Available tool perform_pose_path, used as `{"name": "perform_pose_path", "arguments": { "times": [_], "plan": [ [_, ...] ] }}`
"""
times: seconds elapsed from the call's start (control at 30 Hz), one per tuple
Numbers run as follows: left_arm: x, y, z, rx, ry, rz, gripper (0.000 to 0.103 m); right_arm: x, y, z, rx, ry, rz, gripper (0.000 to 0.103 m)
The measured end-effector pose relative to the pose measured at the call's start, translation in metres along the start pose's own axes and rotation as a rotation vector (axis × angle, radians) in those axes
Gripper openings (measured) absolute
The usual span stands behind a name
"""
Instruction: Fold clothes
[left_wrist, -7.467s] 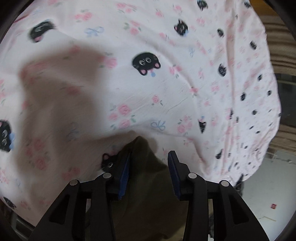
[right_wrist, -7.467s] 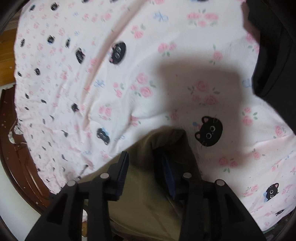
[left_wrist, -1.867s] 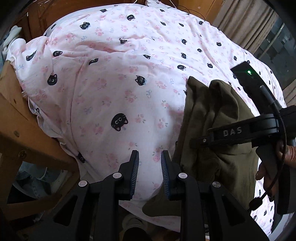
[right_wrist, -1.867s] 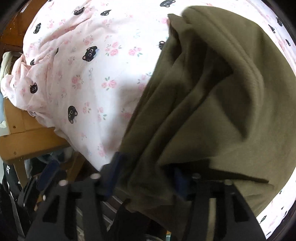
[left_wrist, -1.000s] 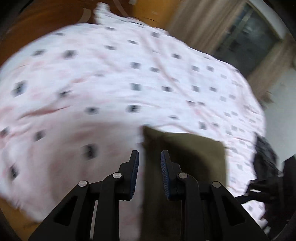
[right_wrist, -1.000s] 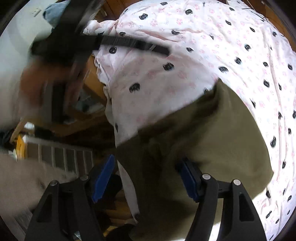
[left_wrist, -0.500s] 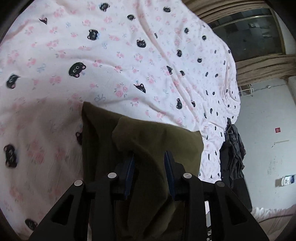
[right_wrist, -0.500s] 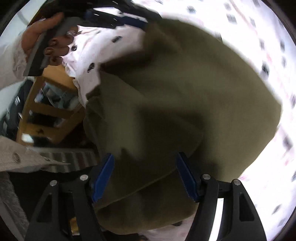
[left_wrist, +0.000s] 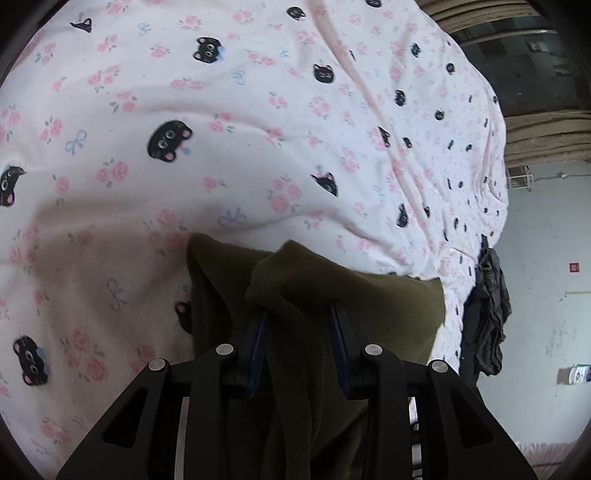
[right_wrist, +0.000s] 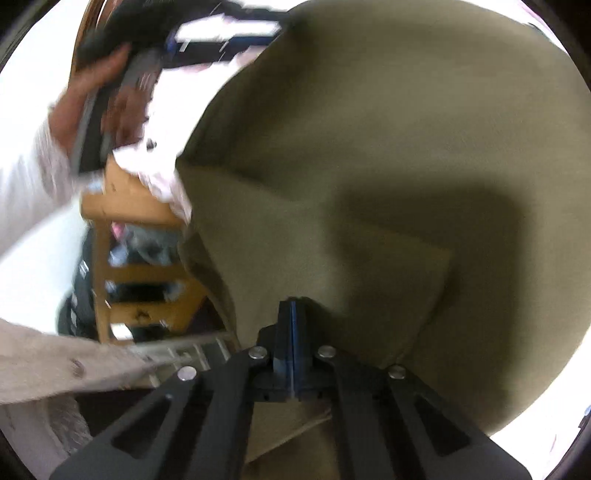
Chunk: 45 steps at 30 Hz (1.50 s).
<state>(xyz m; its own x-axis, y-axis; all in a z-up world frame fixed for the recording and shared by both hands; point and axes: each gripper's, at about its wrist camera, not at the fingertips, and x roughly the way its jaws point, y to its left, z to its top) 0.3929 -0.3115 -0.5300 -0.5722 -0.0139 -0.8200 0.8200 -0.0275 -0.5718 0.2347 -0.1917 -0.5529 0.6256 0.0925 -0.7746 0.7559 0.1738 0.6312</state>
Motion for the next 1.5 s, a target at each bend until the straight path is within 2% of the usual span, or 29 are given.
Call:
{"name": "perform_pose_path", "arguments": {
  "times": [0.13,0.2,0.23,0.27,0.43,0.6,0.7,0.73,0.77,0.8,0.83,0.97,1.1,1.2,1.37,1.43,1.5],
  "plan": [
    [-0.004,0.004,0.001,-0.016,-0.011,0.013,0.021,-0.013,0.016,-0.009,0.01,-0.063,0.03,0.004],
    [-0.007,0.007,0.001,-0.024,-0.019,0.022,0.021,-0.03,0.012,-0.014,0.043,-0.118,0.009,0.022],
    [-0.009,0.009,0.001,-0.034,-0.029,0.033,0.021,-0.038,0.008,-0.016,0.065,-0.144,-0.01,0.048],
    [-0.012,0.013,0.0,-0.046,-0.038,0.037,0.021,-0.044,0.001,-0.018,0.087,-0.167,-0.029,0.064],
    [-0.015,0.021,-0.002,-0.079,-0.054,0.025,0.021,-0.064,-0.038,-0.017,0.194,-0.23,-0.072,0.065],
    [-0.008,0.014,-0.001,-0.055,-0.02,0.01,0.021,-0.06,-0.069,-0.008,0.25,-0.233,-0.015,0.065],
    [-0.002,0.011,0.0,-0.046,0.0,0.025,0.021,-0.038,-0.054,-0.003,0.25,-0.232,0.02,0.065],
    [0.0,0.011,0.0,-0.05,0.001,0.028,0.021,-0.033,-0.046,-0.002,0.236,-0.219,0.024,0.058],
    [0.002,0.012,0.002,-0.055,0.003,0.029,0.021,-0.03,-0.04,-0.002,0.224,-0.207,0.031,0.035],
    [0.004,0.012,0.003,-0.055,0.006,0.033,0.021,-0.027,-0.033,-0.001,0.212,-0.192,0.043,0.018],
    [0.005,0.012,0.004,-0.052,0.009,0.039,0.021,-0.022,-0.024,-0.002,0.196,-0.171,0.06,0.009],
    [0.009,0.012,0.008,-0.043,0.024,0.06,0.021,-0.009,0.022,-0.009,0.114,-0.133,0.09,0.008],
    [0.011,0.012,0.01,-0.029,0.036,0.073,0.021,0.007,0.08,-0.012,0.003,-0.096,0.159,0.008],
    [0.013,0.012,0.011,-0.018,0.04,0.086,0.021,0.038,0.123,-0.013,-0.084,-0.024,0.202,0.008],
    [0.011,0.017,0.01,-0.014,0.021,0.116,0.022,0.113,0.151,-0.025,-0.109,0.129,0.218,0.023],
    [0.008,0.02,0.009,-0.011,0.004,0.143,0.024,0.132,0.152,-0.04,-0.121,0.187,0.181,0.036],
    [0.003,0.021,0.005,-0.017,-0.016,0.144,0.029,0.141,0.161,-0.049,-0.154,0.213,0.17,0.037]
  ]
}}
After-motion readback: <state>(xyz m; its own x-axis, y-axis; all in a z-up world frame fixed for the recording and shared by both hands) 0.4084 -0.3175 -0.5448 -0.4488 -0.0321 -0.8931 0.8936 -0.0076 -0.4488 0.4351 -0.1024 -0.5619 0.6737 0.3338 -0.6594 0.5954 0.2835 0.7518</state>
